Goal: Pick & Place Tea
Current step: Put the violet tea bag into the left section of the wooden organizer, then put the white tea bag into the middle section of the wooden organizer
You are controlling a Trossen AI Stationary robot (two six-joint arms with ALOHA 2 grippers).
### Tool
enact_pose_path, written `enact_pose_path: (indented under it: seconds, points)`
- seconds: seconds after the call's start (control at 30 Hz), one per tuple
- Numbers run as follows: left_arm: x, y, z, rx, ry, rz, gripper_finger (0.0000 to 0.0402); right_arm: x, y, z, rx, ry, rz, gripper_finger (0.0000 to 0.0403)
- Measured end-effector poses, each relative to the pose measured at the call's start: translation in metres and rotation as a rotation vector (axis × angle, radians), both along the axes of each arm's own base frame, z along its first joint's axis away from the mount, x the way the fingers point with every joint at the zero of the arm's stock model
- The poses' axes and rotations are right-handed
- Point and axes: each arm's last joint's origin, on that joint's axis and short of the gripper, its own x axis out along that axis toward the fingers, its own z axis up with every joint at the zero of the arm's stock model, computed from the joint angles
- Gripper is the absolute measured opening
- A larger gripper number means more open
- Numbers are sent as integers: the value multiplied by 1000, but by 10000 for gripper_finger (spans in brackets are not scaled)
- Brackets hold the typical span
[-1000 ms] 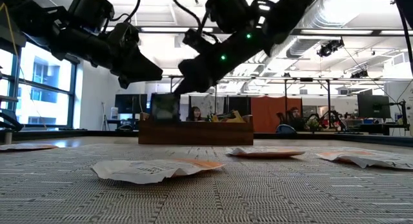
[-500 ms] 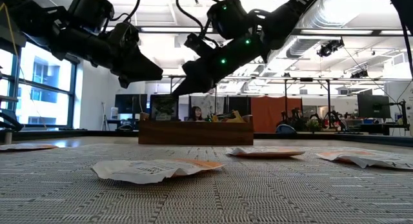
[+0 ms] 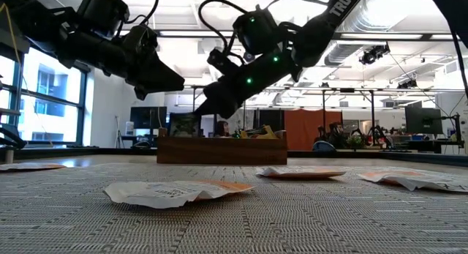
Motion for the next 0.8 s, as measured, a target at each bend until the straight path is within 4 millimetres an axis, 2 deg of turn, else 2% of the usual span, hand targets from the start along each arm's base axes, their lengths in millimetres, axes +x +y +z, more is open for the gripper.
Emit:
enact_pose_path:
  seconds: [0.2,0.43,0.57,0.8]
  points:
    - [0,0,0,0,0,0,120,0,5,-2,27,14,64,34]
    - [0,0,0,-1,0,-3,120,0,7,1,12,8,37,86]
    - [0,0,0,-1,0,-3,120,-2,18,20,6,-45,7,108]
    - [0,0,0,-3,5,-5,120,-17,63,57,38,-11,145,118]
